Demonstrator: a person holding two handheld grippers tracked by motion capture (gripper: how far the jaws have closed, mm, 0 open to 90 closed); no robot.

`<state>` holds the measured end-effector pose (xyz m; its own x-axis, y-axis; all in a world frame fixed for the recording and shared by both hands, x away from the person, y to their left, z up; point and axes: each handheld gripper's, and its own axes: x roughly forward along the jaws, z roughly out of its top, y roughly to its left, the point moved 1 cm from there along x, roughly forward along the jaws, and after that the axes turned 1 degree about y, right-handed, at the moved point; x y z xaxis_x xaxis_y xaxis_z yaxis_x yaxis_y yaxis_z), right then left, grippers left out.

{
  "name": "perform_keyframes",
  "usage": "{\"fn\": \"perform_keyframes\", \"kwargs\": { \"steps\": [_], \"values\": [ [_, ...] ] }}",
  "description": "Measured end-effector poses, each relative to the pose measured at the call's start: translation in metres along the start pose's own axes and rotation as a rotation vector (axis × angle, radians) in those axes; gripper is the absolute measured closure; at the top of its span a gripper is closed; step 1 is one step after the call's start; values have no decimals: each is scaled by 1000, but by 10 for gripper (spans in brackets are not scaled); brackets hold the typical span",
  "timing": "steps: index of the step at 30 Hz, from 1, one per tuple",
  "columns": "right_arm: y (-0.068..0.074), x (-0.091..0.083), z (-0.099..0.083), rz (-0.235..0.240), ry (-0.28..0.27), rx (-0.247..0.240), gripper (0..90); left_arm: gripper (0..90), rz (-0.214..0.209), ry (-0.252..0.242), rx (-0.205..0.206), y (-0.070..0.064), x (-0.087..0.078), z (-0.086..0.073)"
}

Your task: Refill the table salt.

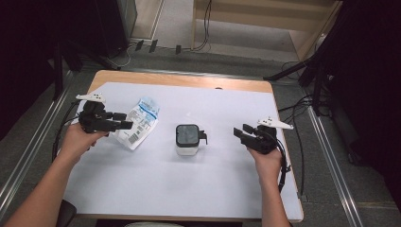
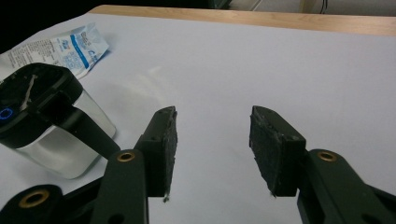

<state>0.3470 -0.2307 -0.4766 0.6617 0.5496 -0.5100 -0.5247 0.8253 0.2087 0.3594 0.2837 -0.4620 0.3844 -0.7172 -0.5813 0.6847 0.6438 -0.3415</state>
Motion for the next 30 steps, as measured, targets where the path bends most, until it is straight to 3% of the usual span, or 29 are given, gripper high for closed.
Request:
{"fn": "perform_keyframes", "kwargs": {
  "steps": [10,25,28,30],
  "values": [
    [1,1,-1,-5,-1,-11,499,386,9,-4,8,0,0,0],
    [1,5,-2,-55,10,-9,405,367,29,3,26,-3,4,0],
    [0,14,-5,-32,46,12,320,347,22,26,40,-7,5,-1],
    [-1,22,-7,-45,91,20,320,345,15,44,40,-10,7,-1]
  ]
}}
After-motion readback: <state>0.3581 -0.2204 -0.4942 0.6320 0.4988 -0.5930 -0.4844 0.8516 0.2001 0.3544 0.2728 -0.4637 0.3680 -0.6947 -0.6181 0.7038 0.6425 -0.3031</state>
